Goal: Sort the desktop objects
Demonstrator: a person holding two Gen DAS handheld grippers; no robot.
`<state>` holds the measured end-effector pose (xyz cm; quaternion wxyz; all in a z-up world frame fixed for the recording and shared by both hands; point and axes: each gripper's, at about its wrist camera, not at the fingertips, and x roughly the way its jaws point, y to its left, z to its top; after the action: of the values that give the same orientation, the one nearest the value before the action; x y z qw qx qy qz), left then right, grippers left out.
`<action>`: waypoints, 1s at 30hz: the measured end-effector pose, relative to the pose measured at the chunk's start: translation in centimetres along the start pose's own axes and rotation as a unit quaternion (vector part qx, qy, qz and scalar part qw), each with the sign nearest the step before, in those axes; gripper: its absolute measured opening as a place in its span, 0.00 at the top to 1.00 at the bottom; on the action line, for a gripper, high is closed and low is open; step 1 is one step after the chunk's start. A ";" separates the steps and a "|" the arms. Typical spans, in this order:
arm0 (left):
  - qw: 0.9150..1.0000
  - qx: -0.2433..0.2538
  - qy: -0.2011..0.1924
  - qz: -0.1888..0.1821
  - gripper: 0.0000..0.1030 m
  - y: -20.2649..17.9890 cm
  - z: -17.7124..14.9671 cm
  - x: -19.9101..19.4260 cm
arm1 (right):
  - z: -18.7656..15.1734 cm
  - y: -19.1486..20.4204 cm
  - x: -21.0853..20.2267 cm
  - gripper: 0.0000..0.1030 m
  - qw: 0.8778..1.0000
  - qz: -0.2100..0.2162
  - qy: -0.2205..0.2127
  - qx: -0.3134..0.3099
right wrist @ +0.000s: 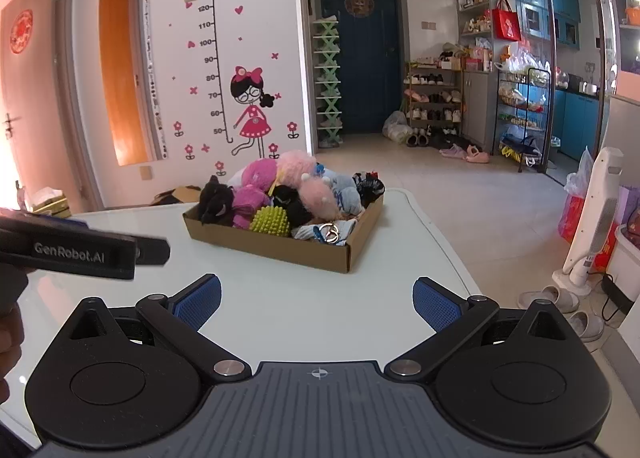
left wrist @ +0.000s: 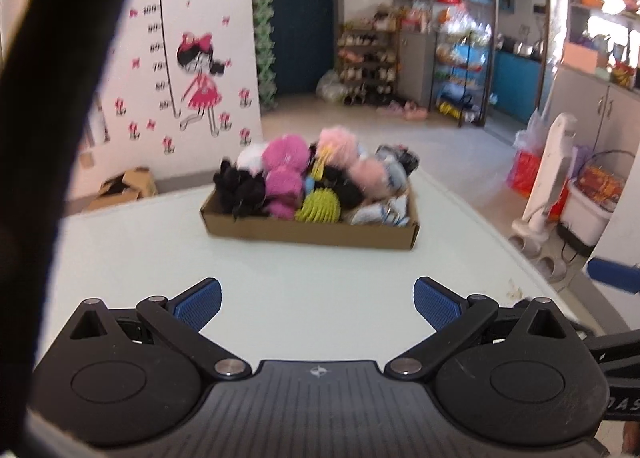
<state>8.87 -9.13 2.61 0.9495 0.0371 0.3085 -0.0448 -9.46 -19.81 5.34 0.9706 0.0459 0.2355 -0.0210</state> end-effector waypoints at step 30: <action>0.996 0.069 0.024 0.054 0.01 -0.2 -2.3 0.3 | -1.6 0.5 1.8 0.00 1.000 0.012 0.020 0.007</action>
<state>7.71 -9.16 0.58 0.9380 0.1205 0.3246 -0.0138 -8.55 -19.18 3.10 0.9654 0.0557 0.2544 -0.0104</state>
